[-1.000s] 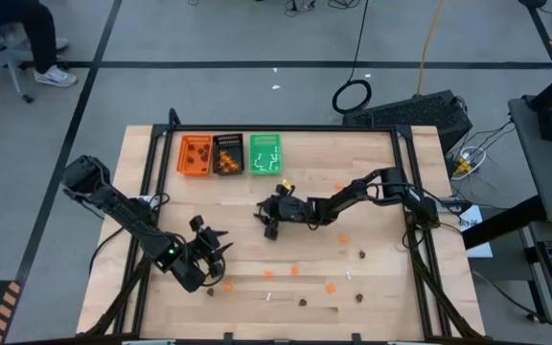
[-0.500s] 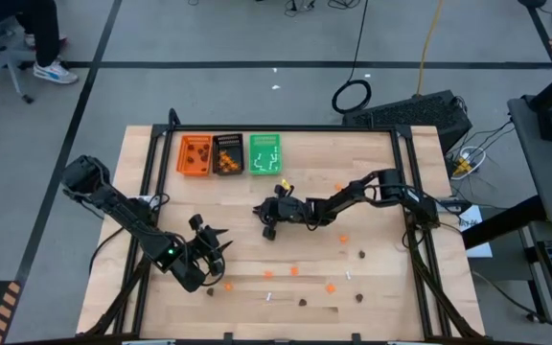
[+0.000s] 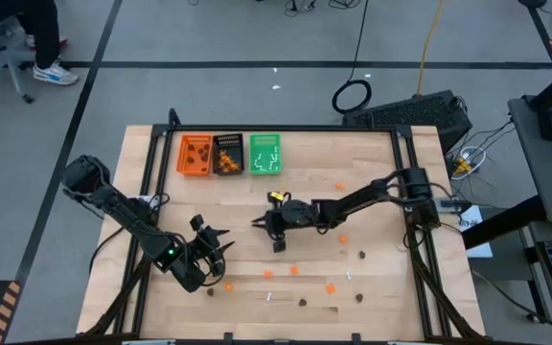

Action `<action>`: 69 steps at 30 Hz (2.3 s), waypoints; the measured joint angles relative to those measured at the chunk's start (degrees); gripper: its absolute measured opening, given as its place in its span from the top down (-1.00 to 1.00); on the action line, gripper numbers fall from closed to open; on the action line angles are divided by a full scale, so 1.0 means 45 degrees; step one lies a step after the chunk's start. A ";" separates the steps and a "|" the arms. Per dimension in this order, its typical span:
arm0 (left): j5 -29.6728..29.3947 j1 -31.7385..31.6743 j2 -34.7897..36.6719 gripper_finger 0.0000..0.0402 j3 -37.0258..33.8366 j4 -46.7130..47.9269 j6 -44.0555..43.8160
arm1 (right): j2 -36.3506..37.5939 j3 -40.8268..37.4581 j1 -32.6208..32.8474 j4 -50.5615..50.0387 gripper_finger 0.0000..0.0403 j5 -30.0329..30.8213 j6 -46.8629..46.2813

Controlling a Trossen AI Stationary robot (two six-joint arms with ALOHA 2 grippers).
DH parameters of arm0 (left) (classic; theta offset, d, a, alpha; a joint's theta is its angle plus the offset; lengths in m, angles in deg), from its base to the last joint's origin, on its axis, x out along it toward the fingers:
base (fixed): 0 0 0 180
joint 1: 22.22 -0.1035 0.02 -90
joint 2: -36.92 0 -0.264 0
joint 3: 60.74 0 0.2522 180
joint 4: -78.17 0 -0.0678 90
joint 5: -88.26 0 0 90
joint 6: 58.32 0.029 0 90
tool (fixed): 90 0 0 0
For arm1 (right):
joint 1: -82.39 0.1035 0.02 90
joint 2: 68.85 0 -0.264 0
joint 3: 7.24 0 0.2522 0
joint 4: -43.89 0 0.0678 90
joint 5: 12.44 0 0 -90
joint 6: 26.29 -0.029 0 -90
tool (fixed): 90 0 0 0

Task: Sort Halloween decoration
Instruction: Put the white bone toy into the green bin

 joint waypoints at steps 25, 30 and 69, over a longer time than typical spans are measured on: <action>-0.0516 -0.0430 0.0000 0.17 0.0010 -0.0244 0.0077 | 0.4047 0.0004 0.2968 -0.4034 0.99 0.4127 1.2115; -0.0494 -0.0545 0.0000 0.17 0.0010 -0.0293 0.0073 | 0.4059 0.0004 0.3289 -0.4024 0.99 0.5215 1.2628; 0.1608 -0.0585 -0.0046 0.17 0.0015 -0.5537 0.5490 | 0.4059 0.0013 0.4337 -0.4077 0.99 0.5496 0.1426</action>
